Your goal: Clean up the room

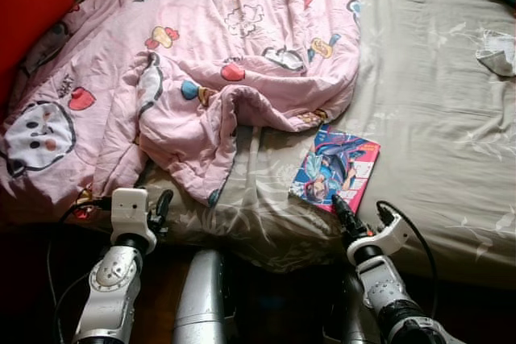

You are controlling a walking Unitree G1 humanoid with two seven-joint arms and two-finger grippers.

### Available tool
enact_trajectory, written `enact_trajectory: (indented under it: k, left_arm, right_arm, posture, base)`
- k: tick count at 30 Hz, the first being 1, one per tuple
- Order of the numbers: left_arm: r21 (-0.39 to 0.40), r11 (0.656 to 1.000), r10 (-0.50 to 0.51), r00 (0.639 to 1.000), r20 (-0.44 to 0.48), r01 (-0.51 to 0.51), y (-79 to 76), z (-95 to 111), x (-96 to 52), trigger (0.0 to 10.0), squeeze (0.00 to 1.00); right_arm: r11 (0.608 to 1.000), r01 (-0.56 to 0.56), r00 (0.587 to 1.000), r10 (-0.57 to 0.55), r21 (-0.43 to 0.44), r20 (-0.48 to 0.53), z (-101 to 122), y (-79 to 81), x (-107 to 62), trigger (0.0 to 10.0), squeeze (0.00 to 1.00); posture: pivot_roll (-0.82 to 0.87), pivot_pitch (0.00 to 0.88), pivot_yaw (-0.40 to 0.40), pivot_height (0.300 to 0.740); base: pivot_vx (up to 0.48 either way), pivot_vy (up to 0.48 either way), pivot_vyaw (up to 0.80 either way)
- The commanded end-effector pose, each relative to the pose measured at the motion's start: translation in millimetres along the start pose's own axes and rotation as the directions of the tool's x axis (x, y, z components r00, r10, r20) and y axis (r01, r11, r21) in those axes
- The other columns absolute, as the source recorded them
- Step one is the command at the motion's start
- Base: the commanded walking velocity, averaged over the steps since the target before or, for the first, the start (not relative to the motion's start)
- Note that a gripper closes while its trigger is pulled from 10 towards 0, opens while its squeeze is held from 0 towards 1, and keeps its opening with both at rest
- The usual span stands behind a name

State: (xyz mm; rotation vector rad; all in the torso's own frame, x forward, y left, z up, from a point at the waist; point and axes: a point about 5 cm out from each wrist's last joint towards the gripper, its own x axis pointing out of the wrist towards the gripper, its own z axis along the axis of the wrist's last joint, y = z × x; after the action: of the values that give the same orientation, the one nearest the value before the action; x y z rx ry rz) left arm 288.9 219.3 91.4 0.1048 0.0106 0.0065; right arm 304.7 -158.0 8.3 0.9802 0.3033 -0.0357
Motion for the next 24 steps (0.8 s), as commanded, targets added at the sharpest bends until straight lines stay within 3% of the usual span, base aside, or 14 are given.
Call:
enact_trajectory:
  k: [1,2,4,24]
  left_arm:
    - [0.004,1.000,0.002,0.999,-0.032,-0.001,2.4,-6,-2.4,10.0,0.00]
    - [0.004,1.000,0.001,0.999,-0.032,-0.001,2.2,-6,-1.7,10.0,0.00]
    - [0.004,1.000,-0.001,1.000,-0.030,0.001,1.4,-5,0.6,10.0,0.00]
    - [-0.016,0.999,-0.030,0.999,-0.041,0.030,-13.8,-12,16.1,10.0,0.00]
  right_arm:
    - [0.998,0.042,0.990,-0.036,0.047,-0.135,-33,-7.2,-9.1,10.0,0.00]
    - [0.998,0.041,0.990,-0.035,0.045,-0.135,-32,-6.9,-8.9,10.0,0.00]
    - [0.998,0.047,0.992,-0.042,0.037,-0.122,-30,-6.4,-7.9,0.0,0.00]
    - [0.999,0.044,0.996,-0.043,0.009,-0.072,-14,-8.2,-5.5,0.0,0.00]
  posture:
    - [0.18,0.283,0.060,0.595]
    - [0.18,0.283,0.060,0.595]
    - [0.18,0.277,0.060,0.595]
    - [0.10,0.208,0.049,0.595]
  base:
    - [0.000,0.000,0.00]
    - [0.000,0.000,0.00]
    - [0.000,0.000,0.00]
    - [0.000,0.000,0.00]
